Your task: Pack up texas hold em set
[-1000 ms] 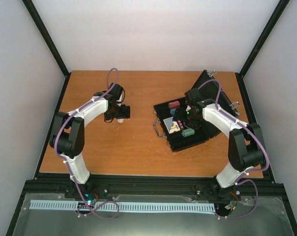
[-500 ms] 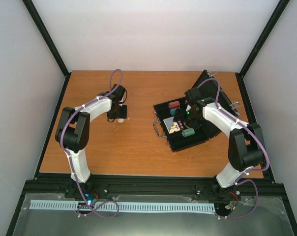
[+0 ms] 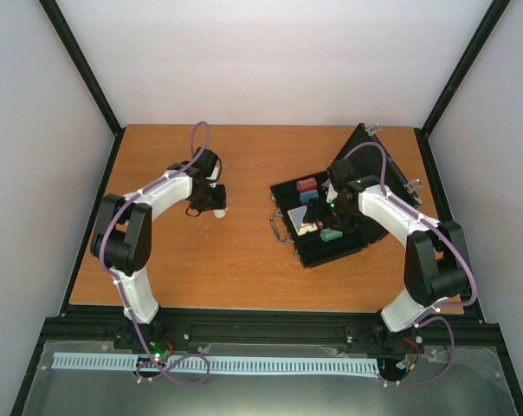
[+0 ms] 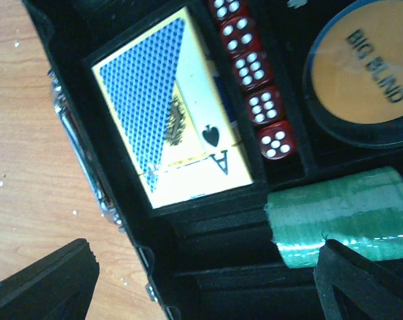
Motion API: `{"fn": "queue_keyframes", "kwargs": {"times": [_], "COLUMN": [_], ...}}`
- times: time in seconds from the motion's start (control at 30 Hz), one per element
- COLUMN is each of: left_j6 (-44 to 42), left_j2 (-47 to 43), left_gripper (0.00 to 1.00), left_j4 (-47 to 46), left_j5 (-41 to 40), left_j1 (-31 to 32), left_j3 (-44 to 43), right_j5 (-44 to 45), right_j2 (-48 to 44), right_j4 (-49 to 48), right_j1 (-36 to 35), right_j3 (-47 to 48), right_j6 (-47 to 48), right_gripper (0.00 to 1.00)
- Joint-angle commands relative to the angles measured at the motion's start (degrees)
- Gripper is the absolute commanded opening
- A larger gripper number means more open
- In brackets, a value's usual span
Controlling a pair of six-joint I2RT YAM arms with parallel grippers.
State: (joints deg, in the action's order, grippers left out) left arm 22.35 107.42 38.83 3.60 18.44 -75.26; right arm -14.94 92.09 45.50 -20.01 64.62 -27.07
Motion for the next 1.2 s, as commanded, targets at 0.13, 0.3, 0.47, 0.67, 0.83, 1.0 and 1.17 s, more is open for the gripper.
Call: {"fn": "queue_keyframes", "kwargs": {"times": [0.13, 0.3, 0.47, 0.67, 0.83, 1.0, 1.17], "left_j6": [3.8, 3.8, 5.0, 2.6, 0.0, -1.5, 2.0], "left_j2": [-12.6, -14.4, -16.4, -16.2, -14.6, -12.6, -10.2], "left_gripper": [0.01, 0.01, 0.01, 0.01, 0.01, 0.01, 0.01], "left_j4": [2.7, 4.0, 1.7, 0.0, -0.5, -0.9, -5.0], "left_j5": [14.4, 13.8, 16.8, 23.4, 28.2, 33.2, 35.5], "left_j1": [-0.2, -0.2, -0.2, 0.7, 1.9, 4.4, 8.2], "left_j3": [1.2, 2.2, 5.0, 6.1, 5.9, 4.6, 4.6], "right_j5": [-8.0, -9.0, -2.3, 8.2, 9.3, 2.5, 14.0], "right_j2": [0.1, 1.8, 2.6, 2.1, 1.3, -5.6, -14.1], "right_j4": [-2.3, -4.0, -3.1, -0.8, -1.3, -4.8, -2.2], "right_j1": [-2.1, -4.0, -4.4, -4.4, -4.4, -4.4, -3.8], "right_j3": [-3.3, -4.7, -3.4, -1.5, -0.3, -0.1, 2.7], "right_j6": [4.0, 2.7, 2.1, 0.9, 0.5, -0.3, -4.6], "right_gripper": [0.89, 0.90, 0.90, 0.91, 0.91, 0.91, 0.91]}}
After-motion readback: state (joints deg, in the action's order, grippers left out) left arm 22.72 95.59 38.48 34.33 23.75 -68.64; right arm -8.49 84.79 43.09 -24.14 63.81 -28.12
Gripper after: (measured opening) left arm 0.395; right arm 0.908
